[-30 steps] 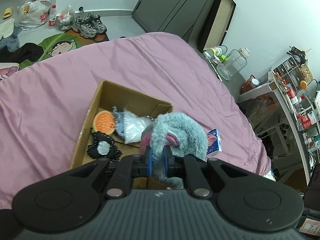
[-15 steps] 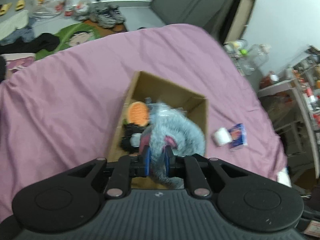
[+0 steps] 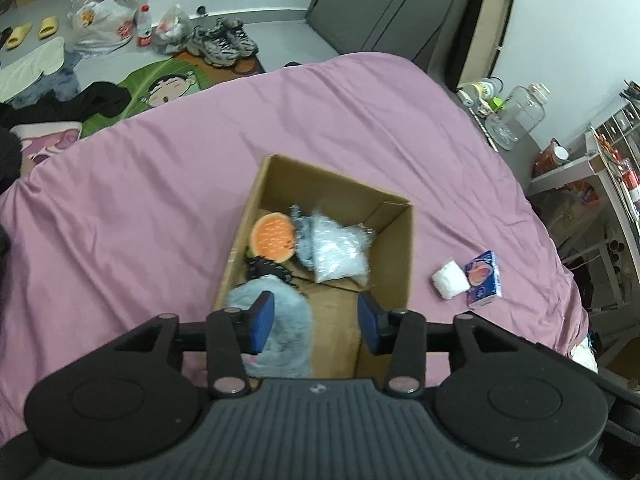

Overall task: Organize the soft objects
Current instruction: 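Open both tools to drop the grey plush into the box, then reach the left tool to the white pad while the right tool reaches the small box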

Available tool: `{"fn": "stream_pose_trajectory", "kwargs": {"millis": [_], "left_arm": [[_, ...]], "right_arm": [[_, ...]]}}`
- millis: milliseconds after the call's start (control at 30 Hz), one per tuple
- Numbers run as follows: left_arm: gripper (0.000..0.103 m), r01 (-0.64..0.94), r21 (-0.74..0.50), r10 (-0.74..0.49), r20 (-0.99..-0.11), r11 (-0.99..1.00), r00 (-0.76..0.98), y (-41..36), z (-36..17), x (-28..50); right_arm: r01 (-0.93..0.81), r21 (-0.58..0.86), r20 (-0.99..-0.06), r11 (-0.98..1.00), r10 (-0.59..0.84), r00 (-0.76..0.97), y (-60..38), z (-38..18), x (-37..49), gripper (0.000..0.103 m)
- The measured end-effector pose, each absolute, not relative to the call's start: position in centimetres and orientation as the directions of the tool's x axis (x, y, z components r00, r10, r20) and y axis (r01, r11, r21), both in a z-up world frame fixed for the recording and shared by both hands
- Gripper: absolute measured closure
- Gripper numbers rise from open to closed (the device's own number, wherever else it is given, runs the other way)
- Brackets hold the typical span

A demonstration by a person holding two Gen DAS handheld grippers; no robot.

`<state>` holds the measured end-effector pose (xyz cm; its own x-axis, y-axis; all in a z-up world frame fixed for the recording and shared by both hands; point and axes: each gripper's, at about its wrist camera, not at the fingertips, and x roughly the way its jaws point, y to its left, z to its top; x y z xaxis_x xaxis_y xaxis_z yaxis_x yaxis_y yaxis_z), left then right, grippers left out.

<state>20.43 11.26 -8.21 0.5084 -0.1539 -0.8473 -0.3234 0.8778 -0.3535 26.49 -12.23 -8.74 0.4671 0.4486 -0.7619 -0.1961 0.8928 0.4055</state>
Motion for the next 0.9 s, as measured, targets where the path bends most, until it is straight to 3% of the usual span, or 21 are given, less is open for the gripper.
{"fn": "stream_pose_trajectory", "kwargs": {"millis": [167, 900], "left_arm": [[0.052, -0.300, -0.348, -0.157, -0.844, 0.888, 0.512, 8.9, -7.8, 21.4], [0.051, -0.253, -0.314, -0.158, -0.857, 0.915, 0.490, -0.8, -8.1, 26.5]], "right_arm": [[-0.161, 0.407, -0.756, 0.899, 0.430, 0.493, -15.2, -8.8, 26.9, 0.042], [-0.072, 0.452, -0.737, 0.889, 0.418, 0.531, -24.7, -11.6, 30.8, 0.042]]}}
